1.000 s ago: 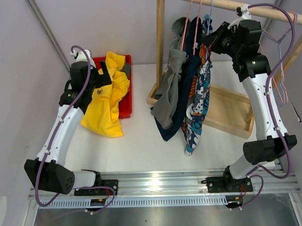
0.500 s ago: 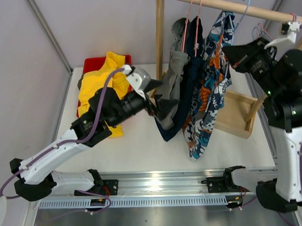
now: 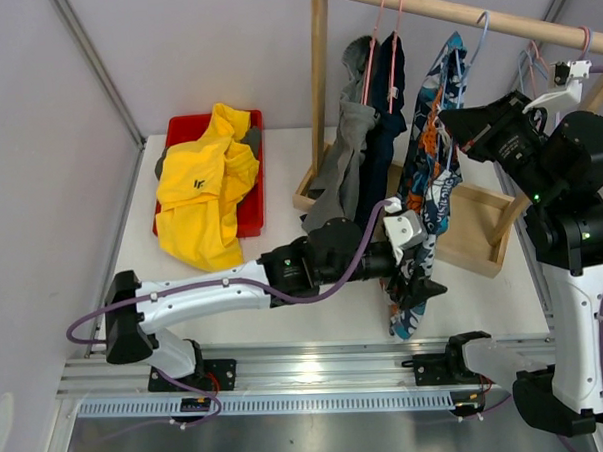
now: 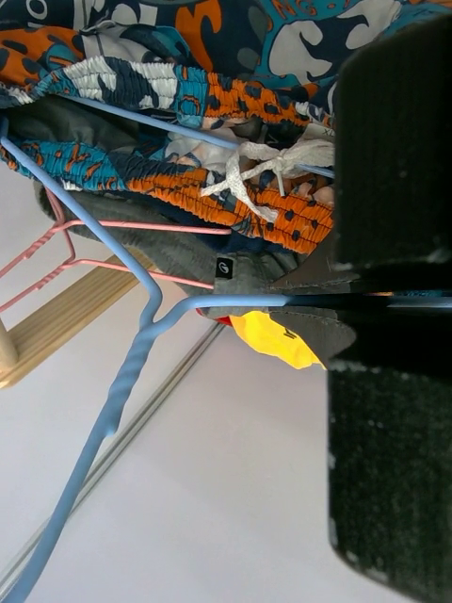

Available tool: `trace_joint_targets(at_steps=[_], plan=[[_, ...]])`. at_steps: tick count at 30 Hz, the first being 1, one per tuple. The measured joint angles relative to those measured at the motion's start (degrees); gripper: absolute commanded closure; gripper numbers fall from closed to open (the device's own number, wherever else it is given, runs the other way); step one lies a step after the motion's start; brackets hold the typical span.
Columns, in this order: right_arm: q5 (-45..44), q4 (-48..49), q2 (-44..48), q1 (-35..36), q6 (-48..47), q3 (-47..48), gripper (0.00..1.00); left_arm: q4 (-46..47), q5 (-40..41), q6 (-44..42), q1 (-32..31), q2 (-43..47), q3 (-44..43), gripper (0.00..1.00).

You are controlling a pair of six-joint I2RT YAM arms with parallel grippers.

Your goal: Remove the shorts from the hanger

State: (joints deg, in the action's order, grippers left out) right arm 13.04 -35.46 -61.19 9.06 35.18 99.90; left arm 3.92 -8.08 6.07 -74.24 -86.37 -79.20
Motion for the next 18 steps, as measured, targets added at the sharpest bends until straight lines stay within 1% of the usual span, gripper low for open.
trace_joint_targets(at_steps=[5, 8, 11, 12, 13, 14, 18], plan=[[0.55, -0.35, 1.40, 0.00, 0.26, -0.92, 1.00, 1.36, 1.66, -0.07, -1.31, -1.92, -1.84, 0.01], [1.20, -0.46, 2.32, 0.00, 0.81, -1.22, 1.00, 1.60, 4.96, -0.13, -1.42, -2.54, -3.91, 0.09], [2.01, -0.61, 3.17, 0.00, 1.38, -1.33, 1.00, 2.43, 9.22, -0.20, -1.42, -3.10, -5.05, 0.59], [2.34, -0.61, 3.45, 0.00, 1.57, -1.49, 1.00, 2.75, 10.51, -0.48, -1.40, -3.28, -5.11, 0.86], [2.56, -0.70, 3.72, 0.00, 1.77, -1.64, 1.00, 2.99, 11.63, -0.46, -1.40, -3.56, -5.16, 0.98], [2.71, -0.70, 3.87, 0.00, 1.88, -1.75, 1.00, 3.26, 12.76, -0.94, -1.40, -3.85, -5.20, 1.00], [2.71, -0.59, 3.76, -0.02, 1.90, -1.90, 1.00, 3.54, 15.87, -1.07, -2.10, -4.42, -5.09, 1.00]])
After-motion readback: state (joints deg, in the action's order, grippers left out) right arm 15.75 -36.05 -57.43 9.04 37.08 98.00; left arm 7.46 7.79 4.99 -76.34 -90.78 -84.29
